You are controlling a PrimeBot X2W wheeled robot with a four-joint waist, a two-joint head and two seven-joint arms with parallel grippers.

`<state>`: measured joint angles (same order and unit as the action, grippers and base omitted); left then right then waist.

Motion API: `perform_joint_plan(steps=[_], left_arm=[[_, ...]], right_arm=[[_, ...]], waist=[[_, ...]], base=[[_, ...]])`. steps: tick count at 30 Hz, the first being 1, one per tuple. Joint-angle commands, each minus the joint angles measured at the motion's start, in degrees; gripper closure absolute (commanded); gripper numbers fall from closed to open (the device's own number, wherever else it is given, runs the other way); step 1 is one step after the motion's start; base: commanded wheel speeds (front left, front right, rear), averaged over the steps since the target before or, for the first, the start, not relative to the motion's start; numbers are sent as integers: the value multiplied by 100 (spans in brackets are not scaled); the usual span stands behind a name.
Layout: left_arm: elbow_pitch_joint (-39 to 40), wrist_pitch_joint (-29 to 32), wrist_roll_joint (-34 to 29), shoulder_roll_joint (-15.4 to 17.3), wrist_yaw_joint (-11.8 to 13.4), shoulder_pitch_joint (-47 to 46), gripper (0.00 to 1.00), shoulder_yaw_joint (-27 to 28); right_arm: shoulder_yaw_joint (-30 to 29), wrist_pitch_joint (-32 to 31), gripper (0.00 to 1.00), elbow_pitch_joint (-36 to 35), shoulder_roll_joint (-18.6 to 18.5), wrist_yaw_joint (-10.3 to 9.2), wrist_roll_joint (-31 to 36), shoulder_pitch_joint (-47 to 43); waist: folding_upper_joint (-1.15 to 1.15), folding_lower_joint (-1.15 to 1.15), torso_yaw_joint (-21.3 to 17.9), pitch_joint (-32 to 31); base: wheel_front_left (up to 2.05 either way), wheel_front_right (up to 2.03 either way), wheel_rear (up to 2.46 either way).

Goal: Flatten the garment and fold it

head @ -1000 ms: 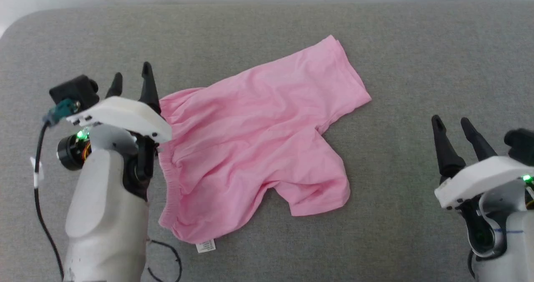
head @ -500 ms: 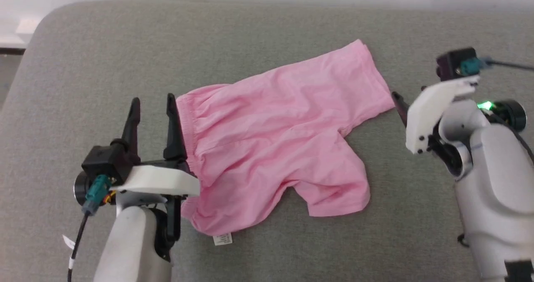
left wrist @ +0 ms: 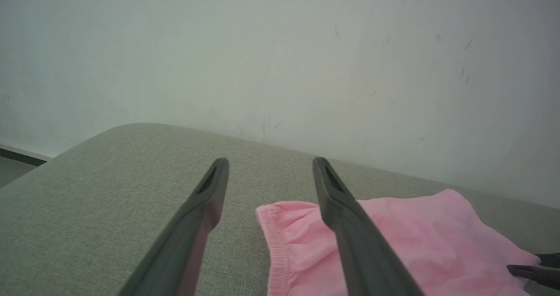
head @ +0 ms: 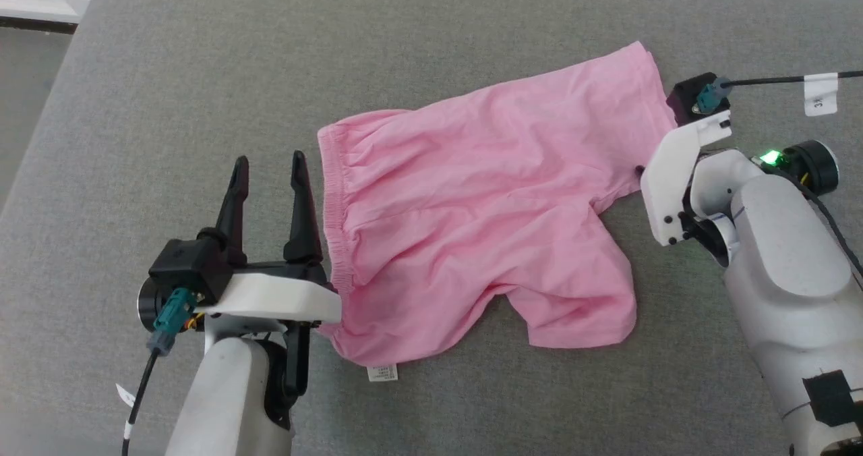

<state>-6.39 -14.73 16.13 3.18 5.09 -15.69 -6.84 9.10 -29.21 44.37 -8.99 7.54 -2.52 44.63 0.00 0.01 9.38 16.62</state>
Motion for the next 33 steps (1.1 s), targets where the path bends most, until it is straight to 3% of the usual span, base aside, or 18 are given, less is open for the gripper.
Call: perform_joint_plan(steps=[1,2,10,19,27,28,29,30,33], left_arm=[[25,-26,11,-27,0,33,0,-8],[15,-26,51,-28,3,36,0,-16],[-109,-27,249,-29,23,115,0,-43],[-320,-27,328,-30,-90,298,0,115],[-532,-27,406,-30,-124,407,0,173],[-558,-27,416,-30,-125,423,0,172],[-602,-27,425,-30,-123,437,0,170],[-635,-27,440,-30,-127,441,0,169],[-721,88,472,-23,-145,335,0,131]], right_arm=[[48,59,58,88,12,-5,-34,55],[105,122,100,122,12,-5,-61,74],[500,824,100,-230,-182,-5,-1029,-290],[263,696,100,-1822,-855,-5,-2283,-2328],[-437,-5,100,-2787,-517,-5,-2368,-3833],[-564,3,93,-2898,-431,-5,-2340,-3903],[-683,28,43,-3013,-348,-5,-2307,-3950],[-837,96,0,-3137,-258,-5,-2277,-3976],[-1371,375,0,-3520,12,-5,-2170,-3991]], waist=[[0,-1,-34,-3],[0,-1,-61,-13],[0,-1,-281,-315],[0,-1,-481,-744],[0,-1,-498,-901],[0,-1,-502,-915],[0,-1,-509,-930],[0,-1,-518,-938],[0,-1,-553,-939]], base=[[0,0,0],[0,0,0],[0,0,0],[0,0,0],[0,0,0],[0,0,0],[0,0,0],[0,0,0],[0,0,0]])
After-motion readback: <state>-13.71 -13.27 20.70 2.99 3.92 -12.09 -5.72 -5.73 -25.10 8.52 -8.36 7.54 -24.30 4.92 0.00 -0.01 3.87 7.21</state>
